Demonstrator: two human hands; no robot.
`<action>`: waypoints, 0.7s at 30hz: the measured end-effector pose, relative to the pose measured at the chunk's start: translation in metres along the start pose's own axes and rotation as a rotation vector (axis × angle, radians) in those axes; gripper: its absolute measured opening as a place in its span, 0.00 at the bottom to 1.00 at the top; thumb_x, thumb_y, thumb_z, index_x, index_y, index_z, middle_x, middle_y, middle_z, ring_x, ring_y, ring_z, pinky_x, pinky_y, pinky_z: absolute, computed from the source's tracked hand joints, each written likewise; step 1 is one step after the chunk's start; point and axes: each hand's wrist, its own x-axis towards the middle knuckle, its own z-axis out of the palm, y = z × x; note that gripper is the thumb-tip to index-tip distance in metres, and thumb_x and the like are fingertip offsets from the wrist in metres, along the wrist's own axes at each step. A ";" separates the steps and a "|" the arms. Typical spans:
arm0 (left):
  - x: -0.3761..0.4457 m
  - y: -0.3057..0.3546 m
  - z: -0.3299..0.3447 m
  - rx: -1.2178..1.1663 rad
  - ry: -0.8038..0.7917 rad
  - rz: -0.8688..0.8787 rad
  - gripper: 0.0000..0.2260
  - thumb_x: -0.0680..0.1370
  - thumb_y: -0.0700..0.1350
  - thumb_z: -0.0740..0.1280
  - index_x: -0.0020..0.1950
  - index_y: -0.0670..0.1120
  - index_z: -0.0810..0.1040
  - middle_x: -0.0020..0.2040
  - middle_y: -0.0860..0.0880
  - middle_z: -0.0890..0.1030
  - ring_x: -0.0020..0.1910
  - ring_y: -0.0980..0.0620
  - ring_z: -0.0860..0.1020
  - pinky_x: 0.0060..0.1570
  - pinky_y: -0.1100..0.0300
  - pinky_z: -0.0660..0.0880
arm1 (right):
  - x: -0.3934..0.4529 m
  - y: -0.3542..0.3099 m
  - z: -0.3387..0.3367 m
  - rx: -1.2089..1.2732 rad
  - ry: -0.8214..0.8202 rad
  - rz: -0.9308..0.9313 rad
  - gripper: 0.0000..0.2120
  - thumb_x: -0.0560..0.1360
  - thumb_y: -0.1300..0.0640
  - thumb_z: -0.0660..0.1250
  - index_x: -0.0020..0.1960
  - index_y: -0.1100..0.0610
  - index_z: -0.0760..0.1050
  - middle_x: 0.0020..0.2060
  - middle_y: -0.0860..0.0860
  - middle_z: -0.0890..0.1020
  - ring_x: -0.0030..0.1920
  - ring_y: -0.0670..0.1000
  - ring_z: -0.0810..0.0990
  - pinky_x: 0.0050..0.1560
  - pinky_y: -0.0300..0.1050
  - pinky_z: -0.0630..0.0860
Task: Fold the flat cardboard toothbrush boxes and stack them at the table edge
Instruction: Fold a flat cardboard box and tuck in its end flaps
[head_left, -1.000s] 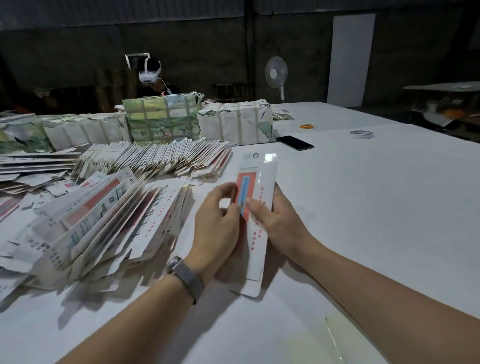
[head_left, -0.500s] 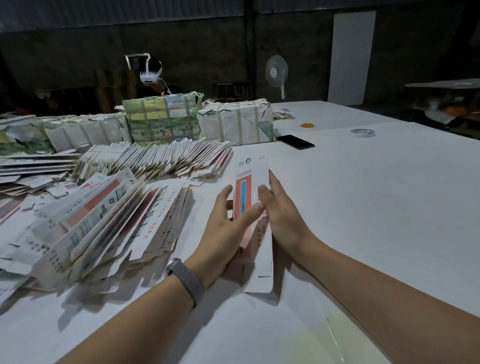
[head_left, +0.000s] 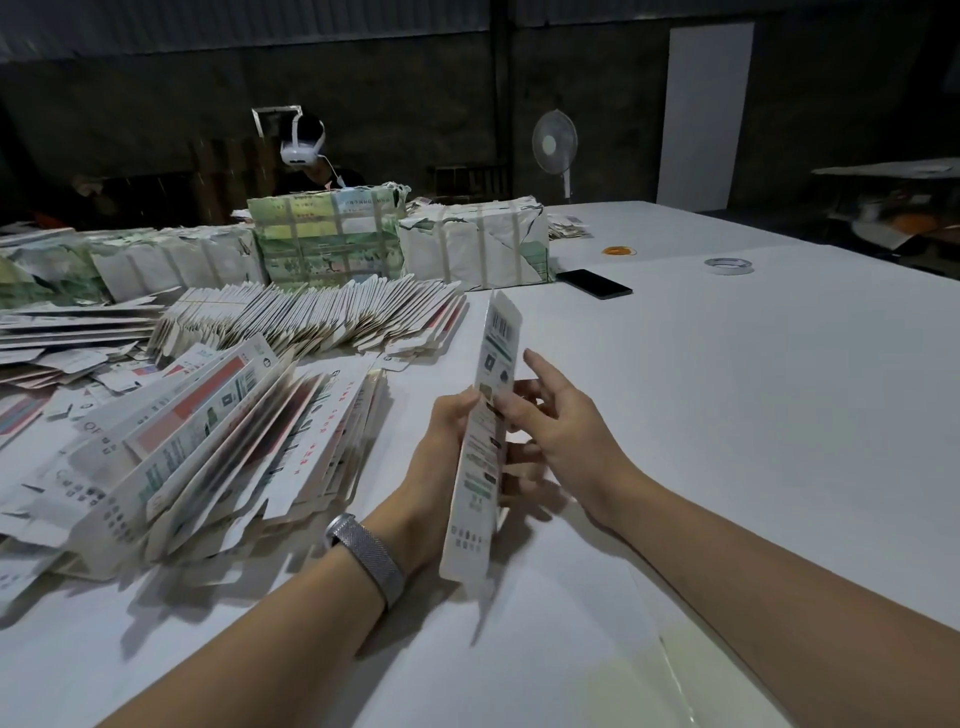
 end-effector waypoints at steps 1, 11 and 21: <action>0.000 0.000 -0.002 -0.022 0.018 -0.007 0.28 0.75 0.58 0.59 0.69 0.43 0.76 0.49 0.37 0.80 0.38 0.40 0.79 0.34 0.52 0.81 | 0.000 0.000 -0.001 0.028 -0.023 -0.003 0.19 0.78 0.53 0.70 0.68 0.44 0.73 0.48 0.47 0.83 0.44 0.46 0.85 0.38 0.48 0.82; 0.005 -0.007 -0.004 0.154 0.158 0.195 0.16 0.85 0.50 0.56 0.68 0.45 0.74 0.50 0.43 0.84 0.40 0.46 0.83 0.38 0.52 0.80 | -0.001 -0.006 -0.005 0.100 0.019 -0.010 0.16 0.80 0.60 0.65 0.65 0.46 0.78 0.52 0.54 0.86 0.47 0.54 0.85 0.39 0.46 0.81; 0.010 -0.004 -0.013 0.349 0.278 0.270 0.16 0.79 0.60 0.61 0.56 0.57 0.85 0.51 0.43 0.87 0.47 0.43 0.86 0.45 0.51 0.82 | -0.004 -0.012 -0.001 -0.092 -0.013 -0.077 0.21 0.81 0.61 0.65 0.72 0.49 0.73 0.39 0.49 0.85 0.48 0.56 0.85 0.53 0.56 0.82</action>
